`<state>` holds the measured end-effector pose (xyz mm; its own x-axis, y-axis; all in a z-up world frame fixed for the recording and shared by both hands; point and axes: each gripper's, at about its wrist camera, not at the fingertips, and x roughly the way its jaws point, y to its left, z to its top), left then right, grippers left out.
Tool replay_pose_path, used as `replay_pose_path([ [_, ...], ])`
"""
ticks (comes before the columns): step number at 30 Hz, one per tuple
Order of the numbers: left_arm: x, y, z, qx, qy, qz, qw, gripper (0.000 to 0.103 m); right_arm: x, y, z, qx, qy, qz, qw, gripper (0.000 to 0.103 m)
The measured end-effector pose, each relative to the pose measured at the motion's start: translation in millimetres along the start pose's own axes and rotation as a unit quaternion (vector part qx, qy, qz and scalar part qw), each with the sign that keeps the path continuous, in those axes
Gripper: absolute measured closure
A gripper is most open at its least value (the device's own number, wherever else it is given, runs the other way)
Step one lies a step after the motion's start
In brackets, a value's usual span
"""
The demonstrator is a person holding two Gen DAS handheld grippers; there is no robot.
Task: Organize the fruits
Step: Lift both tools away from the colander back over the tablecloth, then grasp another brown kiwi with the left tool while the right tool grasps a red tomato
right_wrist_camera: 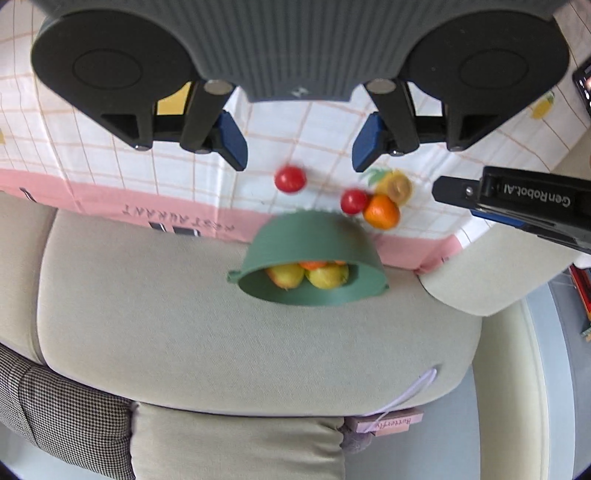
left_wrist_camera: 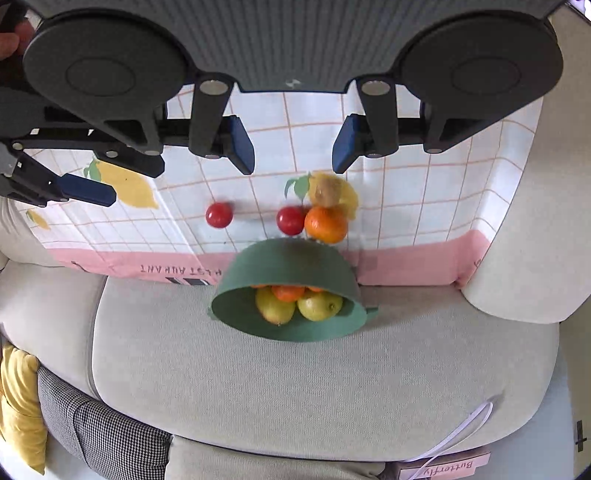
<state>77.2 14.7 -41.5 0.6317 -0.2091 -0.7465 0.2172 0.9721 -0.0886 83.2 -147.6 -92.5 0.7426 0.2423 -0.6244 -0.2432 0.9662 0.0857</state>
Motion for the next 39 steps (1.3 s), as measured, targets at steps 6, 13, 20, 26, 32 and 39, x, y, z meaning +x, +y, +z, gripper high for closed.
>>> replay_pose_path([
  [6, 8.2, 3.5, -17.1, -0.002, 0.001, 0.011, 0.9999, 0.046, 7.4, 1.6, -11.2, -0.01, 0.011, -0.006, 1.0, 0.042],
  [13, 17.2, 2.5, -22.6, 0.001, -0.007, 0.022, 0.9997, 0.046, 19.7, 2.1, -16.9, -0.012, 0.021, -0.016, 1.0, 0.042],
  [20, 25.3, 1.5, -23.6, 0.006, -0.024, 0.023, 0.9994, 0.046, 32.0, 1.7, -15.0, -0.01, 0.017, -0.019, 1.0, 0.042],
  [26, 34.5, 4.6, -20.2, -0.003, -0.029, 0.014, 0.9995, 0.046, 42.9, 3.3, -11.5, -0.017, 0.013, -0.017, 1.0, 0.042],
  [32, 42.3, 8.8, -18.2, -0.009, -0.036, 0.009, 0.9993, 0.046, 55.7, 3.7, -8.5, -0.016, 0.013, -0.01, 1.0, 0.05],
  [39, 52.9, 15.0, -13.2, -0.02, -0.039, 0.006, 0.999, 0.046, 70.9, 4.1, -5.3, -0.019, 0.012, -0.006, 1.0, 0.055],
])
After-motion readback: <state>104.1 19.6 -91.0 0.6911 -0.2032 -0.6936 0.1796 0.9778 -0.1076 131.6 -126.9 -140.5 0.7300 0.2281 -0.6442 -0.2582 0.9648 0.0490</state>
